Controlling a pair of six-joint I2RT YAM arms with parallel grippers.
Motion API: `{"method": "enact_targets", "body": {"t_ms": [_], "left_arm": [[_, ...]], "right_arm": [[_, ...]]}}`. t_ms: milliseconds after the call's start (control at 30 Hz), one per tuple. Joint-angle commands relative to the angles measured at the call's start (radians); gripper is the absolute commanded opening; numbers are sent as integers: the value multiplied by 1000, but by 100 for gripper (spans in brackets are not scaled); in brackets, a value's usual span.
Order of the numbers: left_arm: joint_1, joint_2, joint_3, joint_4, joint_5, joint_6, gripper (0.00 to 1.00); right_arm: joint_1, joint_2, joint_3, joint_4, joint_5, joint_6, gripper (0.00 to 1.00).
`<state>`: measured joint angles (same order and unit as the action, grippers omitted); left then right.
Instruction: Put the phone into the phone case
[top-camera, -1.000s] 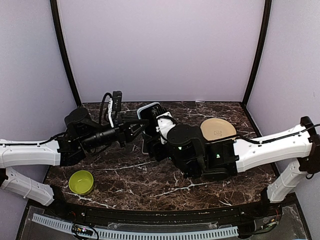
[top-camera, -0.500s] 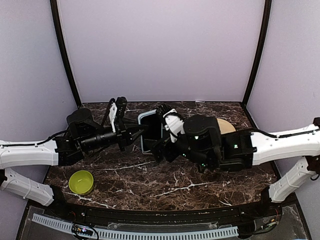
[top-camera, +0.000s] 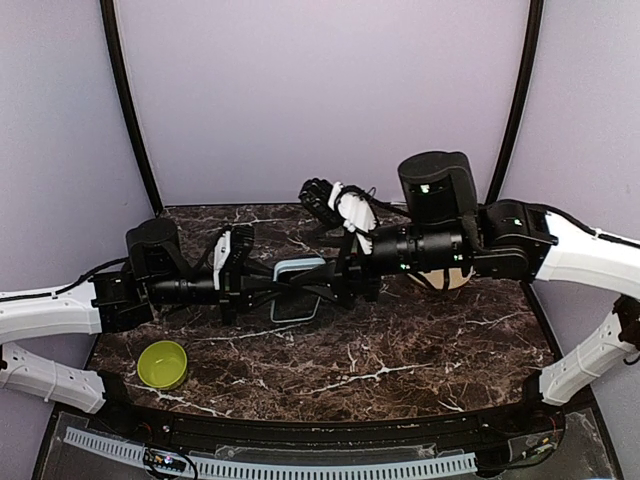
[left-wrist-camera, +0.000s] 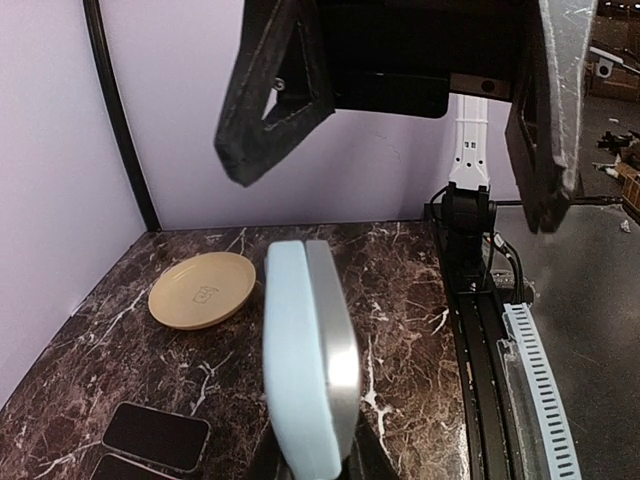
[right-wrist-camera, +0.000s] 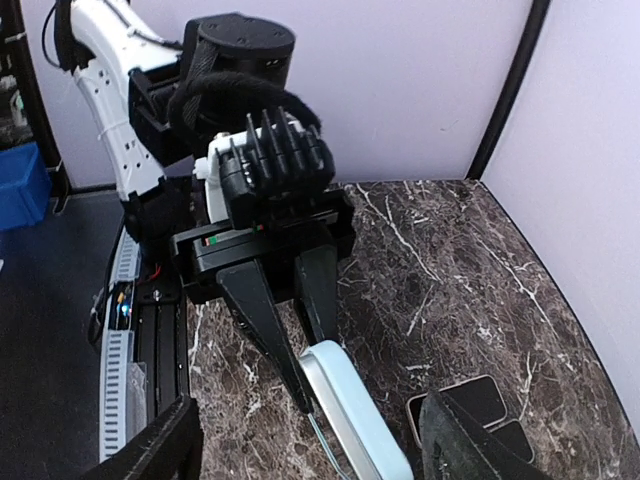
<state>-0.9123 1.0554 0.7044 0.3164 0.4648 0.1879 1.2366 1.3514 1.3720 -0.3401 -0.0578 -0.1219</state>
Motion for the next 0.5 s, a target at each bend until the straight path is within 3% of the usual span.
{"method": "enact_targets", "body": {"t_ms": [0,233,467], "left_arm": [[-6,-17,64,12,26,54,0],[-12,-15,66,3,44,59,0],[-14,-21,65,-1,76,67,0]], "right_arm": [[-3,89,109,-150,-80,-98,72],[-5,131,134,-146,-64,-139,54],[-18,164,135,-146,-54,-151,54]]}}
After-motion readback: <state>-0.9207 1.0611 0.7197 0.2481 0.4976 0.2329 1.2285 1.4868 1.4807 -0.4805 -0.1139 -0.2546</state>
